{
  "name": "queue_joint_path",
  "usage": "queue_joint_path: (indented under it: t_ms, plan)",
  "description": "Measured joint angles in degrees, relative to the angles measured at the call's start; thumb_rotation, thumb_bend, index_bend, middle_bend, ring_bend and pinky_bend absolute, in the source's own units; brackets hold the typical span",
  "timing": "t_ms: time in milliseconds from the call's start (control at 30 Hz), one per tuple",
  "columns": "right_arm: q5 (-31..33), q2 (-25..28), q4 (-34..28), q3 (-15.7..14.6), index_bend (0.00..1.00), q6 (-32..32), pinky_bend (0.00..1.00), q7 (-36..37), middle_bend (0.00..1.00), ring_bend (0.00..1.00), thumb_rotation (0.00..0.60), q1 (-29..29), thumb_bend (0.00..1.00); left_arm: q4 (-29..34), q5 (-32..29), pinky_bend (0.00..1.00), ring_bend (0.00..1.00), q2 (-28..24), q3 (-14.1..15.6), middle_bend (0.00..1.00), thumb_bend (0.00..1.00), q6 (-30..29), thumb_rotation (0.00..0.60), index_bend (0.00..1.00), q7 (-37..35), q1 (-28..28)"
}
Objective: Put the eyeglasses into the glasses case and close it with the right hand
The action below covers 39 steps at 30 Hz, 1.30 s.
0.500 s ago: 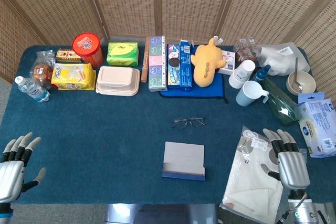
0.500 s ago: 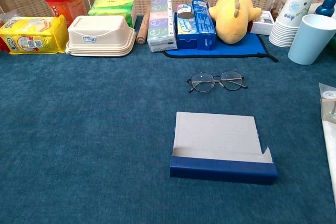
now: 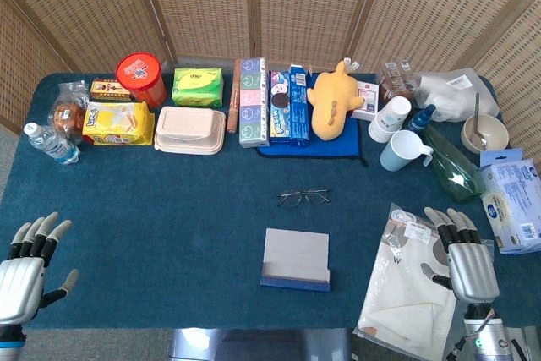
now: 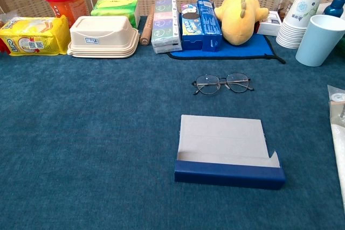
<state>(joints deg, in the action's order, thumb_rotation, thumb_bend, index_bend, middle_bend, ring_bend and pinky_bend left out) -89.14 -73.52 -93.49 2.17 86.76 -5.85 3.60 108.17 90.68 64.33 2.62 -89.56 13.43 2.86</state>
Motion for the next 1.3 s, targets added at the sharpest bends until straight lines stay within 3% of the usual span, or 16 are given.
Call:
queue_joint_path:
  t_ms: [400,633,933,1300]
  plan:
    - [-1.6,0.4,0.1,0.3,0.17,-0.2,0.13,0.4,0.19,0.12,0.600,1.0,0.19,0.1,0.3,0.00,0.00,-0.1,-0.4,0.05,0.29,0.7,0.600,0.12,-0.6,-0.7]
    - [-2.6,1.5,-1.7,1.6,0.19,-4.4,0.13,-1.8,0.19,0.12,0.600,4.9,0.22,-0.1,-0.3,0.00,0.00,0.3,-1.1,0.05,0.28,2.1,0.600,0.12,-0.6,-1.9]
    - [-1.6,1.5,-4.5,5.3,0.20,-16.4,0.13,-5.3,0.22,0.13,0.600,14.3,0.35,0.3,-1.4,0.00,0.00,0.4,-2.6,0.05,0.28,4.1,0.600,0.12,-0.7,-3.9]
    - [9.4,-2.4,-5.0,11.0,0.21,-35.2,0.13,-10.7,0.21,0.12,0.600,29.3,0.35,1.0,-3.0,0.00,0.00,-0.1,-4.3,0.04,0.28,6.3,0.600,0.12,-1.3,-6.2]
